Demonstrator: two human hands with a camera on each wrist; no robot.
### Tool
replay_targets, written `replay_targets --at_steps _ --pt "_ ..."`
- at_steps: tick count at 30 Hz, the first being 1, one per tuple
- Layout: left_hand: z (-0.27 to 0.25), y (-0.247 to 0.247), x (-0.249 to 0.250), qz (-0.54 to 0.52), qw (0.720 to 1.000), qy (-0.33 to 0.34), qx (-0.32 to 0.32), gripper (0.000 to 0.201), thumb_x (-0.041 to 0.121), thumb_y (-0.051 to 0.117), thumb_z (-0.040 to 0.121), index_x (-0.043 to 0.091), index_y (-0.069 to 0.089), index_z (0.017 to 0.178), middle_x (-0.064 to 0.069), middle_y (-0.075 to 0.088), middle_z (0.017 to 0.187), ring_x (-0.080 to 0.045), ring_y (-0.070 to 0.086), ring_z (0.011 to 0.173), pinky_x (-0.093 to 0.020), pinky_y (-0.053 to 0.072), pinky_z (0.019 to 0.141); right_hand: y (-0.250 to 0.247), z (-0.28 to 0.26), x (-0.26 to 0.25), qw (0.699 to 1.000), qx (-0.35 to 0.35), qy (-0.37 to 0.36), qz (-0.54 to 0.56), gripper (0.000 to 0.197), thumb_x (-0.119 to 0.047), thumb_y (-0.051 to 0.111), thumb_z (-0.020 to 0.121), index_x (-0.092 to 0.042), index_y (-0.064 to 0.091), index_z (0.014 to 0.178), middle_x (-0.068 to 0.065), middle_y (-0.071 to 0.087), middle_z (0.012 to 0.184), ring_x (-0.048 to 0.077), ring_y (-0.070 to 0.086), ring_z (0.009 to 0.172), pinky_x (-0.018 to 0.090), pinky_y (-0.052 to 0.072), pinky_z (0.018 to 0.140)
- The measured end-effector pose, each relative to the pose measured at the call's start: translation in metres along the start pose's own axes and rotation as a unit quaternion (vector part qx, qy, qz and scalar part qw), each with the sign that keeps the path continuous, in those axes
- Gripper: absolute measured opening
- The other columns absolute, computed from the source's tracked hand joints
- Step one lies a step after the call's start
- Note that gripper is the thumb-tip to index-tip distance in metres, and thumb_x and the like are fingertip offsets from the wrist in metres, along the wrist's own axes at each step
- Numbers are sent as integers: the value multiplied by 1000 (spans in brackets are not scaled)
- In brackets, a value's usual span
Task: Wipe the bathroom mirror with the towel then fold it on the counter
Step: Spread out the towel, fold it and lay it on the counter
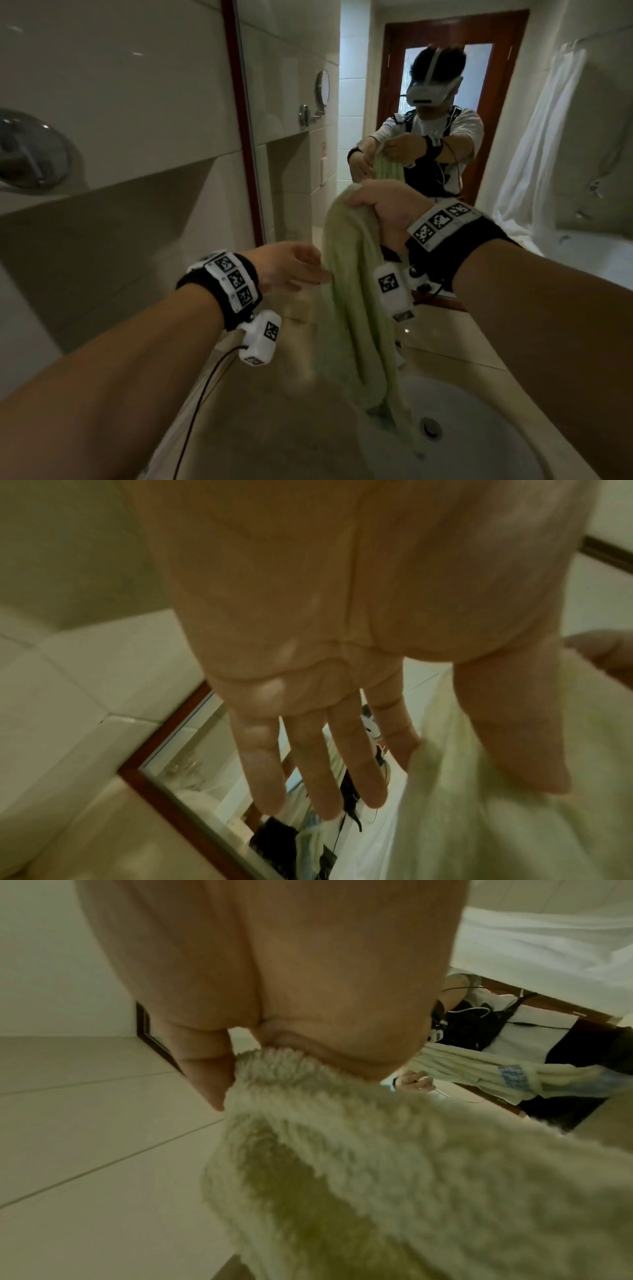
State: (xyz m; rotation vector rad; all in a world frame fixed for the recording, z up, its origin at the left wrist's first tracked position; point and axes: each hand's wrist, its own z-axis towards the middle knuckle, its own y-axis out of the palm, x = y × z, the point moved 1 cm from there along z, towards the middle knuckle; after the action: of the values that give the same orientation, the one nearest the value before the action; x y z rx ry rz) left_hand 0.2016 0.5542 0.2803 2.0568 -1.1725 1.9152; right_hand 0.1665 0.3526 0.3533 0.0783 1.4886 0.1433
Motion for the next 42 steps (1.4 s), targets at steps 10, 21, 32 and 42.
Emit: replay_targets --at_steps 10,21,32,42 --pt "19 2 -52 -89 987 -68 -113 52 9 81 85 20 65 133 -6 70 131 -31 66 121 -56 50 105 -13 29 -15 972 96 20 -212 23 -25 79 68 -19 69 89 11 68 101 28 68 90 51 58 90" --pt "4 -106 -65 -1 987 -25 161 41 47 90 65 25 77 97 -3 79 99 -26 72 93 -45 59 86 -37 28 2 890 94 151 -419 50 12 44 89 -17 70 120 19 59 129 46 61 114 58 54 95" --pt "19 -65 30 61 988 132 56 28 17 85 76 34 70 93 -3 69 104 -30 68 104 -53 57 94 19 40 44 917 -160 182 -316 48 -21 67 94 -9 56 139 13 62 137 19 63 117 31 48 104" --pt "27 -71 9 -83 995 53 6 72 4 89 72 20 53 133 -12 70 123 -32 72 109 -54 56 97 40 51 37 989 -19 76 -129 16 -7 66 92 2 70 105 19 74 103 35 70 98 52 56 93"
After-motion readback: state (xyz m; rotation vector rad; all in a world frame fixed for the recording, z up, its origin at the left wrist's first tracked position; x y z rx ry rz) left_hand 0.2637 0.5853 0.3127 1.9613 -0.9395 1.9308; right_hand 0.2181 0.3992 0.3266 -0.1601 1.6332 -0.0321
